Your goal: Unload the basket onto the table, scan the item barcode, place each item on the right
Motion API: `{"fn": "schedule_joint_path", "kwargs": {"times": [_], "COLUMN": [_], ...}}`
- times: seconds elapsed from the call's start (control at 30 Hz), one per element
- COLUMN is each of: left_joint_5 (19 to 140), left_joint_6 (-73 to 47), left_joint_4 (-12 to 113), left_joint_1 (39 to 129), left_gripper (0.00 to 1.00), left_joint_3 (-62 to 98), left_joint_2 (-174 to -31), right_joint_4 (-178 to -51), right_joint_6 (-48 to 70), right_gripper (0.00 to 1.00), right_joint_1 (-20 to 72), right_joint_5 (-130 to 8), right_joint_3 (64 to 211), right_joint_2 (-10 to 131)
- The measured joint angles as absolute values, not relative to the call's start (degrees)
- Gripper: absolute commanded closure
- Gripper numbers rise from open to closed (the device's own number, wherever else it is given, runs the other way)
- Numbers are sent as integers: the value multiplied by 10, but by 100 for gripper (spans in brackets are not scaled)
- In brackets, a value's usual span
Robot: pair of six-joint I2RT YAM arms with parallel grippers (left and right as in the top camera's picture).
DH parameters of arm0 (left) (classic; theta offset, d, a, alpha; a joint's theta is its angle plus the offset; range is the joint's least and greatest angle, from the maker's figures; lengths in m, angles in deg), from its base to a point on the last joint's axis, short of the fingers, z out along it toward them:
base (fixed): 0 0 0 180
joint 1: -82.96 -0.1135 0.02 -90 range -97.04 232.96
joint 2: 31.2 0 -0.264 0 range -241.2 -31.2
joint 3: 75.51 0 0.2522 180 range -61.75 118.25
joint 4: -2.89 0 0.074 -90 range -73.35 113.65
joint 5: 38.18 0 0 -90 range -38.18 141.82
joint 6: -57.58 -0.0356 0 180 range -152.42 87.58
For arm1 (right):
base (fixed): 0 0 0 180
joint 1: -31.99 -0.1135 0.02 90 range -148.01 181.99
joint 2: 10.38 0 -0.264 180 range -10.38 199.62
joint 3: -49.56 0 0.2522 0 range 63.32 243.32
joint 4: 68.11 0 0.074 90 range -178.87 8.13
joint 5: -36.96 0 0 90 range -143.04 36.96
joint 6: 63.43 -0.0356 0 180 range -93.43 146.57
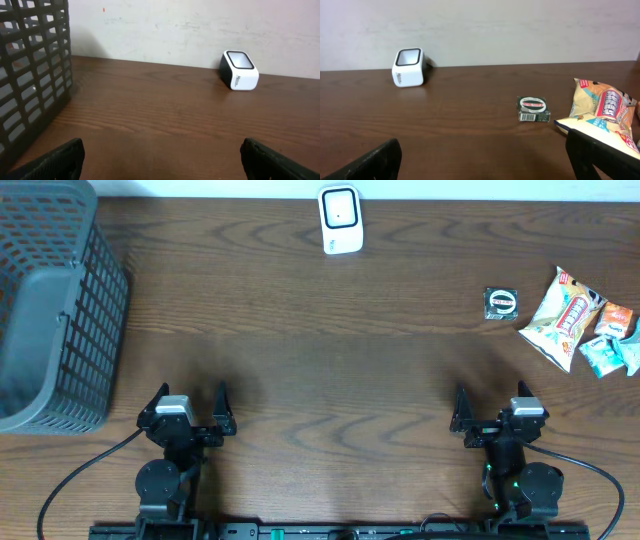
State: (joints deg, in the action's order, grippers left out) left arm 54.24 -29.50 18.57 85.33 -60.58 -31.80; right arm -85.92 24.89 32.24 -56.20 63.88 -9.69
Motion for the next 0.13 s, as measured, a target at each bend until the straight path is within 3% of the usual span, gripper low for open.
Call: {"fn": "schedule_joint_path", "kwargs": {"times": [0.13], "left_joint_5": [542], "left_joint_6": [-295], "left_joint_4": [186], "left_joint_1": [853], "left_gripper": [2], "left_joint_3": [-606], "left_joint_2": [-318], "right_joint_4": [-859], "right_joint_6": [249], "right_gripper": [1], "right_joint_1": [323], "right_joint_5": [-562], "right_joint_3": [639], "right_joint_2": [-97]}}
